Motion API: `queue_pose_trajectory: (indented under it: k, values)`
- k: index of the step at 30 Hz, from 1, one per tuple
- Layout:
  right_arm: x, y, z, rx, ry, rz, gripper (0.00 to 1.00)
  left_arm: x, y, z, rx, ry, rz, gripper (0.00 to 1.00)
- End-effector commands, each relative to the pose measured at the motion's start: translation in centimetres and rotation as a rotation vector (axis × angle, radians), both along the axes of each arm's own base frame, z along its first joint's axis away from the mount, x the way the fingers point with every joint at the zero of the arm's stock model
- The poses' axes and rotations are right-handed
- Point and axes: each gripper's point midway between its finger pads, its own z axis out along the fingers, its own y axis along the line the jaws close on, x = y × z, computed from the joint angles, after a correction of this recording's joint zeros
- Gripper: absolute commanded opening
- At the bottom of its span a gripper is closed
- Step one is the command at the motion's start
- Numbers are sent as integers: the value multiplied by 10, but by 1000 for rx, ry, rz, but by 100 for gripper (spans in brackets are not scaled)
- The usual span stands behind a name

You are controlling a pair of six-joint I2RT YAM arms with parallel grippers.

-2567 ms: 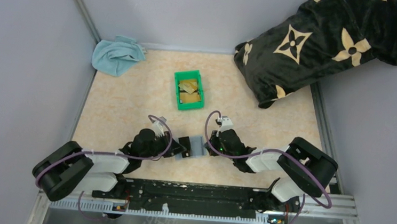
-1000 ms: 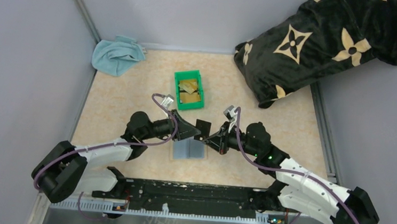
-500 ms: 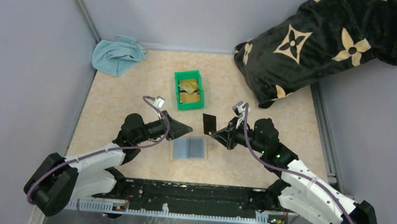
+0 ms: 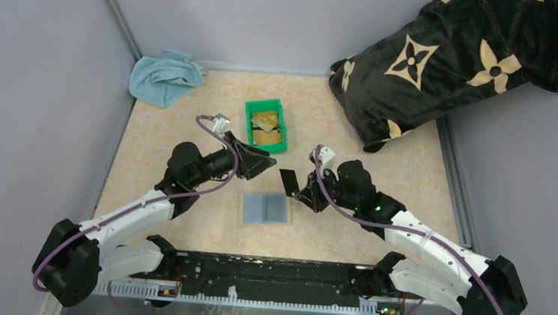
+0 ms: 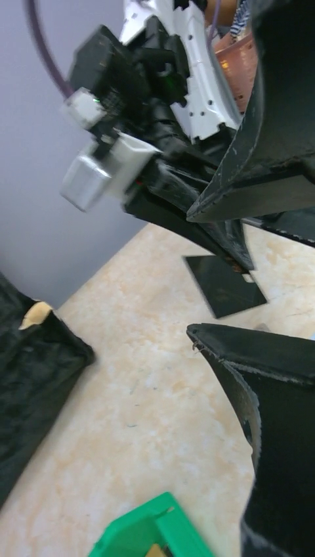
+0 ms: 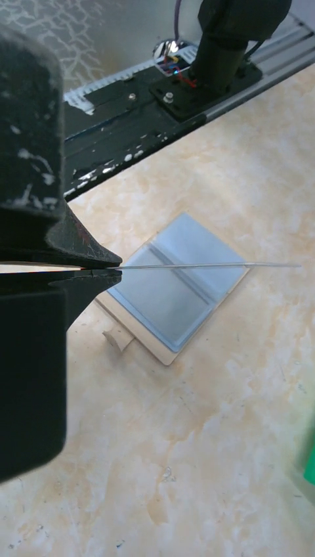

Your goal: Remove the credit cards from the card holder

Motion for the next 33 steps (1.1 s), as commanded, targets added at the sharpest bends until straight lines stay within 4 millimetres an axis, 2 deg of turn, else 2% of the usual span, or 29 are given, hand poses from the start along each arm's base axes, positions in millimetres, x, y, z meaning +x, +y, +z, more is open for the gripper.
queue_pose_trajectory:
  k: [1, 5, 9, 13, 19, 21, 24, 29, 33]
  values:
    - [6, 14, 17, -9, -73, 6, 0, 24, -1, 3, 46, 3, 78, 65]
    - [1, 24, 23, 36, -67, 36, 0, 35, -6, -17, 80, 72, 92, 65]
    - [3, 24, 19, 28, -59, 30, 0, 35, -21, -52, 174, 191, 51, 65]
    - [5, 25, 9, 9, -38, 21, 0, 23, -35, -62, 225, 199, 45, 64]
    - [6, 28, 6, 13, -25, 20, 0, 21, -23, -66, 218, 213, 108, 66]
    - [7, 27, 1, 0, -17, 17, 0, 22, -19, -62, 211, 213, 132, 68]
    - [8, 27, -2, -10, -12, 12, 0, 19, -23, -60, 203, 235, 112, 79]
    - [10, 27, -5, -18, -10, 4, 0, 8, -32, -74, 214, 275, 69, 99]
    - [11, 28, -7, -23, -6, 3, 0, 1, -36, -80, 211, 293, 50, 99]
